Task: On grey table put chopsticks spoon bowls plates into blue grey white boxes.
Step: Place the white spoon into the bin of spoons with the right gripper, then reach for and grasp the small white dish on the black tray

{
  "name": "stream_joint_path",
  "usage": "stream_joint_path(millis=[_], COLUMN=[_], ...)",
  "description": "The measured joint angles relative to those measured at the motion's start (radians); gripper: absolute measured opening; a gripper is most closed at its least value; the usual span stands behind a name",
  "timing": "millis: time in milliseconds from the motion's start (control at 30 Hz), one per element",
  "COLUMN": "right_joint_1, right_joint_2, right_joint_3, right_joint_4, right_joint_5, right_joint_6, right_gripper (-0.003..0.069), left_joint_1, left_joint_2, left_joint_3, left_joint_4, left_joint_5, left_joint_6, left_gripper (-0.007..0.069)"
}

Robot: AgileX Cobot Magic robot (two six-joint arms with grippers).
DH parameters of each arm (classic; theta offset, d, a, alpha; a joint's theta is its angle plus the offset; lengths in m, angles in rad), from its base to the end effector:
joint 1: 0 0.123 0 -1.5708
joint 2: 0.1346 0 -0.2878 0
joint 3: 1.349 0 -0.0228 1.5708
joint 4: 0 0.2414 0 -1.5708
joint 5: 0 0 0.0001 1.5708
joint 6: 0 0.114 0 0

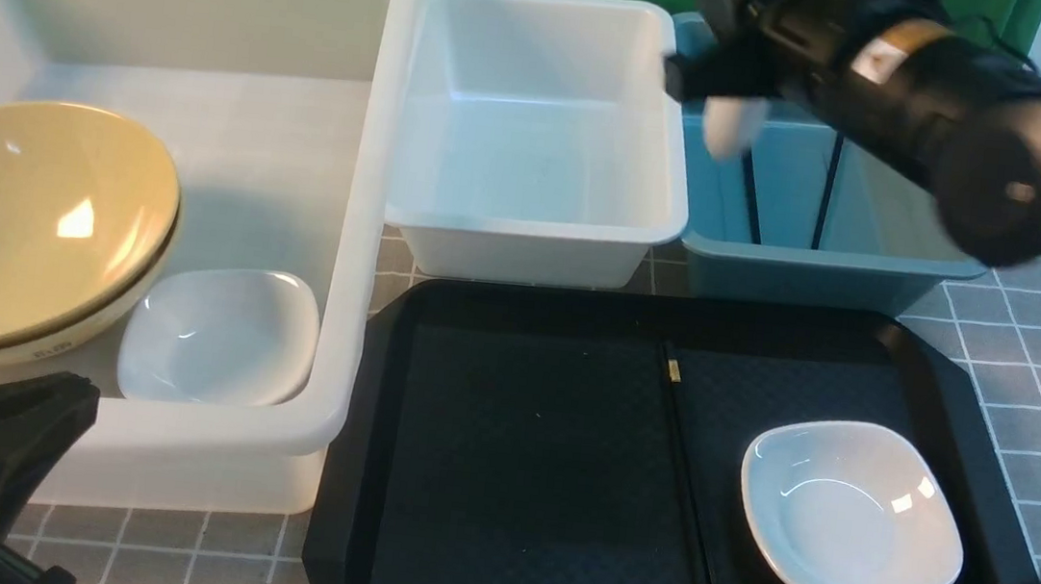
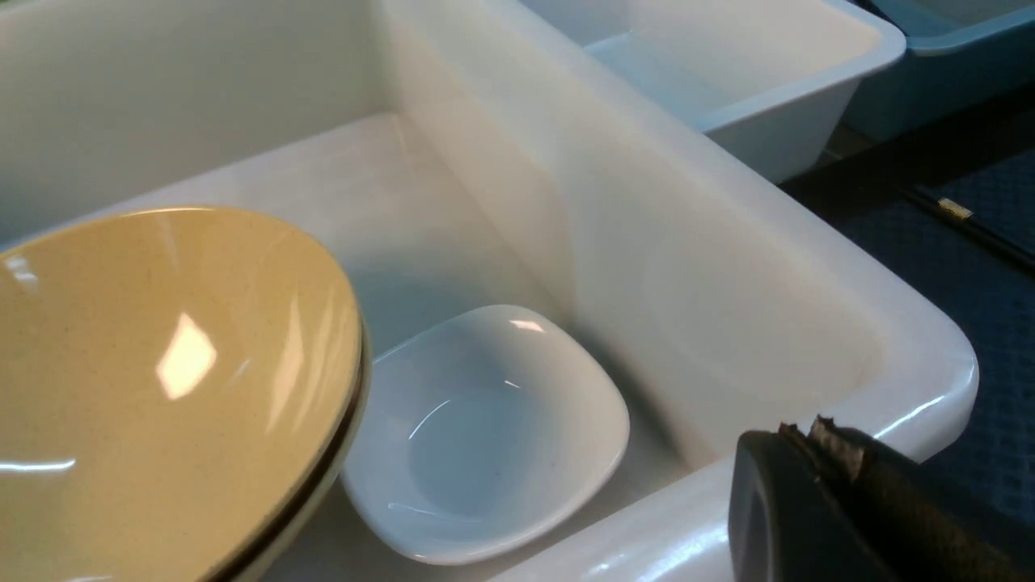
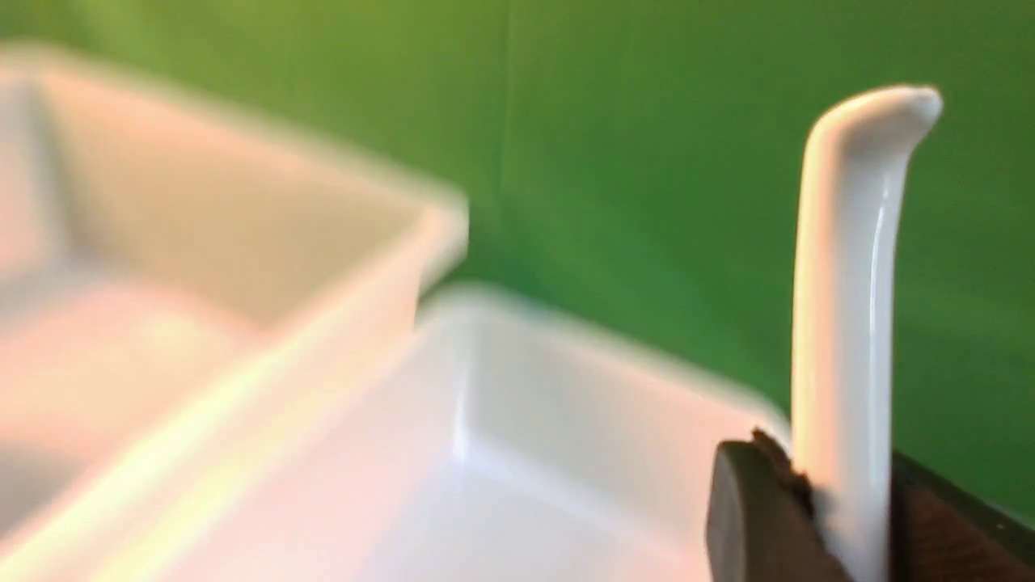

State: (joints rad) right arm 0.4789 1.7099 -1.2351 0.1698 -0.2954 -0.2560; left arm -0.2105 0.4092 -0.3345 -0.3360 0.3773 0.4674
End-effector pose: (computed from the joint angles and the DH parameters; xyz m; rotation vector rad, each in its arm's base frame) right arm 0.3782 0.1901 0.3189 -0.4362 1.6151 0.2505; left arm 0.0961 -0.0347 0.2593 0.4273 1.8685 -0.1551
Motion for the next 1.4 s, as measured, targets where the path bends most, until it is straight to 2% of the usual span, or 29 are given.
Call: stream_joint_path(millis=[200,333,433,533,567,633,700,733,767,800,867,967,1100,1200,1267,1400], right_joint_1=[0.02,0.021,0.02,0.017,0.015,0.005,-0.003,-0.004,-0.013,-0.014,-0.039,-0.103,-0.223,-0.278,-0.293,-0.297], right_joint_2=[0.295,0.418,0.462,0.453,0.451,0.397,0.33,0.322,0.254,0.246,0.133,0.026,-0.12,-0.176,-0.183,-0.183], right_joint_3=[-0.277,-0.398,-0.468,-0.509,-0.515,-0.549,-0.566,-0.567,-0.575,-0.575,-0.573,-0.52,-0.288,-0.089,0.07,0.218], right_joint_4=[0.003,0.003,0.003,0.0,0.0,-0.016,-0.055,-0.06,-0.107,-0.114,-0.187,-0.222,-0.24,-0.241,-0.238,-0.219], right_joint_5=[-0.051,0.052,0.235,0.415,0.429,0.658,0.831,0.849,0.994,1.028,1.213,1.345,1.354,1.315,1.268,1.153], right_joint_6=[0.0,0.0,-0.008,-0.029,-0.029,-0.045,-0.054,-0.055,-0.054,-0.054,-0.025,0.034,0.14,0.196,0.212,0.23], right_gripper=[0.0154,0.0157,0.0209,0.032,0.0326,0.0391,0.0408,0.0409,0.0412,0.0412,0.041,0.0407,0.0405,0.0405,0.0405,0.0405], left_joint_1=[0.0,0.0,0.0,0.0,0.0,0.0,0.0,0.0,0.0,0.0,0.0,0.0,0.0,0.0,0.0,0.0], left_joint_2=[0.0,0.0,0.0,0.0,0.0,0.0,0.0,0.0,0.0,0.0,0.0,0.0,0.0,0.0,0.0,0.0], left_joint_3=[0.0,0.0,0.0,0.0,0.0,0.0,0.0,0.0,0.0,0.0,0.0,0.0,0.0,0.0,0.0,0.0], left_joint_4=[0.0,0.0,0.0,-0.002,-0.002,-0.018,-0.022,-0.022,-0.022,-0.022,-0.021,-0.018,-0.019,-0.024,-0.028,-0.035], left_joint_5=[0.0,0.0,0.0,0.0,0.0,0.0,0.0,0.0,0.0,0.0,0.0,0.0,-0.001,-0.005,-0.009,-0.016], left_joint_6=[0.0,0.0,0.0,0.0,0.0,-0.005,-0.012,-0.012,-0.015,-0.016,-0.018,-0.019,-0.02,-0.024,-0.026,-0.028], left_gripper=[-0.0011,-0.0011,-0.0011,-0.0011,-0.0011,-0.0011,-0.0011,-0.0011,-0.0011,-0.0011,-0.0011,-0.0011,-0.0011,-0.0011,-0.0011,-0.0011])
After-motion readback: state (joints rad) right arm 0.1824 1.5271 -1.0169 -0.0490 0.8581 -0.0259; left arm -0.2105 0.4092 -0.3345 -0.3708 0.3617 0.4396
